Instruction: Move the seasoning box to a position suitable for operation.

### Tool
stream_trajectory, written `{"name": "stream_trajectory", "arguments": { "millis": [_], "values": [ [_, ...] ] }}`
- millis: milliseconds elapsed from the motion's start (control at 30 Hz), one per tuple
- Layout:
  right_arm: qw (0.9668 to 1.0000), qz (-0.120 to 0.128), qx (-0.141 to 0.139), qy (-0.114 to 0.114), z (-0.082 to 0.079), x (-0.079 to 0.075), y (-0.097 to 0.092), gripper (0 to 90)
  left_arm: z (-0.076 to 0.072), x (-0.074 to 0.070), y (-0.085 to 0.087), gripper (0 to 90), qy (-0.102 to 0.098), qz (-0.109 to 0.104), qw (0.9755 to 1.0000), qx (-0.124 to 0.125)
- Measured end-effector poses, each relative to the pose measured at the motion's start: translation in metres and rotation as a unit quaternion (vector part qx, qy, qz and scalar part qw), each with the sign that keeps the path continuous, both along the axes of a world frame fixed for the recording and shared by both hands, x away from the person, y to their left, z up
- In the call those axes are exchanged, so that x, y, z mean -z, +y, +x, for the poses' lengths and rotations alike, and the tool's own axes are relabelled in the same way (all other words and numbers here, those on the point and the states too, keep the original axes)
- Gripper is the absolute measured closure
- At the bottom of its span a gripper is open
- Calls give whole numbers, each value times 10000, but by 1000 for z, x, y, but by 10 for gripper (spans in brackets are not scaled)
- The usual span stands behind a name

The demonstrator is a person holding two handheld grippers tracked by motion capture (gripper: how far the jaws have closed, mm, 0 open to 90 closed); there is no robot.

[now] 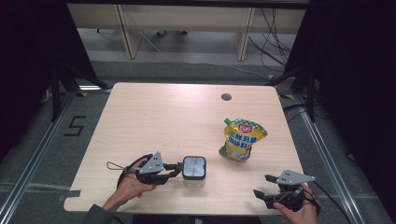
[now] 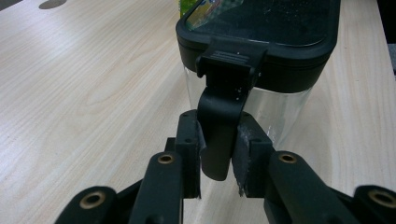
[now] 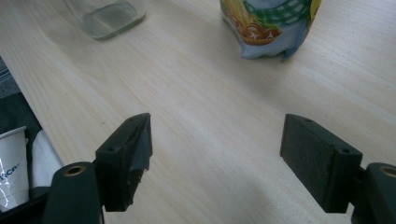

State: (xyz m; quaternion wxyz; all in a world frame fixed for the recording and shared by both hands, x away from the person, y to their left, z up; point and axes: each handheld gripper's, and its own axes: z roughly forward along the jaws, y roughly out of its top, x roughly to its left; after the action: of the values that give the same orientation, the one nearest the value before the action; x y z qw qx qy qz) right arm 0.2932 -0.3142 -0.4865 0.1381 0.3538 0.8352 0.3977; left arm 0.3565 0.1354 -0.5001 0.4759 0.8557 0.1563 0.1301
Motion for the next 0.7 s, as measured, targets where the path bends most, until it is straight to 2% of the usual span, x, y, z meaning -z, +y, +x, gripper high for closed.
{"name": "stream_trajectory", "arguments": {
  "millis": [67, 100, 200, 233, 300, 333, 367, 433, 500, 567, 667, 700],
  "values": [
    [10000, 25, -8, 13, 0, 0, 0, 262, -1, 0, 0, 726, 65, -6, 10000, -48],
    [10000, 27, -25, 8, 0, 0, 0, 262, -2, 0, -1, 677, 1, 112, 9999, -60],
    [10000, 66, 6, 18, -1, -1, 0, 262, -5, 0, 0, 589, 55, 186, 9997, -163],
    [10000, 68, -12, -2, -1, 0, 0, 262, -8, -1, 0, 560, 150, 53, 9996, -225],
    [10000, 60, 11, 12, 0, 0, -1, 262, -11, -5, 2, 489, 205, 86, 9992, -322],
    [10000, 56, 18, -29, 1, 1, -2, 262, -12, -7, 2, 468, 238, 32, 9991, -352],
    [9999, 88, 44, 58, 0, 1, -2, 261, -13, -8, 3, 449, 299, -16, 9989, -357],
    [9999, 89, 97, 88, 0, 2, -2, 262, -14, -9, 3, 402, 334, -40, 9986, -401],
    [9999, 94, 78, 40, 0, 1, -2, 262, -17, -12, 5, 374, 444, -28, 9971, -613],
    [10000, 68, 30, -27, 2, 1, -3, 262, -18, -14, 7, 352, 546, -32, 9960, -712],
    [10000, 62, 9, 5, 2, 2, -2, 262, -20, -16, 11, 338, 570, -116, 9951, -801],
    [9997, 105, 117, 164, -1, 1, 0, 262, -21, -16, 11, 334, 562, -173, 9948, -828]
  ]
}}
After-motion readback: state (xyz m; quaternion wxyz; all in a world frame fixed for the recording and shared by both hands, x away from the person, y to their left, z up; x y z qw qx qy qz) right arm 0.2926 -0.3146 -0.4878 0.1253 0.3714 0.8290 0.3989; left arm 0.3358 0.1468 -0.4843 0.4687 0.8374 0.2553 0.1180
